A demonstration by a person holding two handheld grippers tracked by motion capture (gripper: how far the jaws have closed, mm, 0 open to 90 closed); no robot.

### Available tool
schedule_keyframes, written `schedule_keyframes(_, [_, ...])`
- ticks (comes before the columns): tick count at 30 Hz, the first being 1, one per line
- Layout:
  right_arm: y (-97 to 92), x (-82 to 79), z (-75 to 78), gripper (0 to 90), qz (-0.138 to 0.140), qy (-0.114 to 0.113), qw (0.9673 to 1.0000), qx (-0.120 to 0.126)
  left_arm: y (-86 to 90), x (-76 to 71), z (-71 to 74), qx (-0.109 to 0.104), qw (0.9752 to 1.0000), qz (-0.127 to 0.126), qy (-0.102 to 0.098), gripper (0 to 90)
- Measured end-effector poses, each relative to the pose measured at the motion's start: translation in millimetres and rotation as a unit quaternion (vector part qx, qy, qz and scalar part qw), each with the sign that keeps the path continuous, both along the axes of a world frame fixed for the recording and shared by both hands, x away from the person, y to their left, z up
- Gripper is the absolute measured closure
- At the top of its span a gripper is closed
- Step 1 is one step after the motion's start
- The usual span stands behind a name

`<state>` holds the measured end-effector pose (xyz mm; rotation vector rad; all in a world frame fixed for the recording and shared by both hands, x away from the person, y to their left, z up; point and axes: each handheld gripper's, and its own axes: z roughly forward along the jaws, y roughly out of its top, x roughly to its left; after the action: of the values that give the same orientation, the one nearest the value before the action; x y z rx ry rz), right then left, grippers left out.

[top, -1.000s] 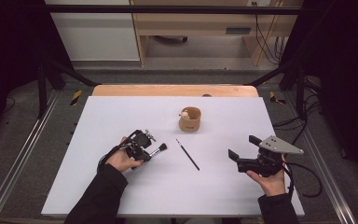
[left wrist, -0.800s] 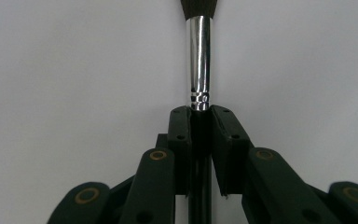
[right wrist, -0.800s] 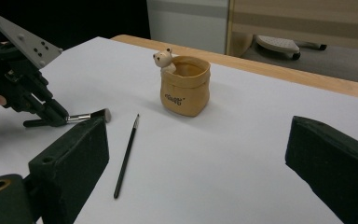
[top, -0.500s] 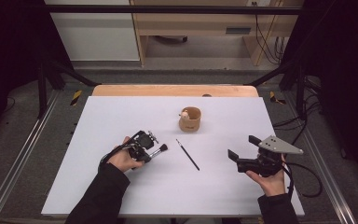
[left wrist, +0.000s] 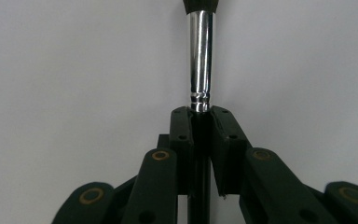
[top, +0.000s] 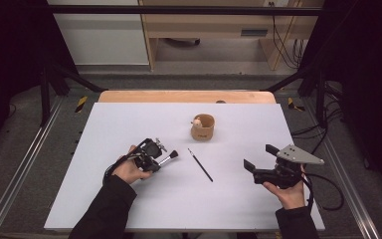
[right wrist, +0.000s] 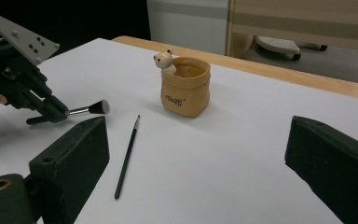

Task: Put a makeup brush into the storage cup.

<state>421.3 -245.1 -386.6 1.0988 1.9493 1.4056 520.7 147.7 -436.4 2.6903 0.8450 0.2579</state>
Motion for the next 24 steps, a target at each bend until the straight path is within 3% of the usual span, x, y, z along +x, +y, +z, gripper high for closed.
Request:
schedule_keyframes(6, [0.4,0.0,-0.2,6.8,0.001,0.001,1.0,-0.001,7.7,-6.1,9.0,-0.028,0.9995,0.002,-0.017,79.5])
schedule_keyframes(14, [1.4,-0.3,-0.3,7.1,0.001,0.0,1.0,0.001,17.3,-17.4,17.7,-0.072,0.9964,0.015,-0.042,79.5])
schedule_keyframes(16, [2.0,-0.5,0.1,7.1,0.002,-0.001,1.0,0.001,21.3,-24.1,20.6,-0.094,0.9936,0.02,-0.059,79.5])
schedule_keyframes(20, [2.3,-0.8,0.2,7.3,0.002,-0.002,1.0,0.002,25.1,-31.1,22.7,-0.109,0.9911,0.025,-0.072,79.5])
schedule_keyframes(24, [3.3,-1.2,0.7,7.5,0.002,-0.002,1.0,0.004,31.7,-41.6,26.0,-0.142,0.985,0.04,-0.09,79.5])
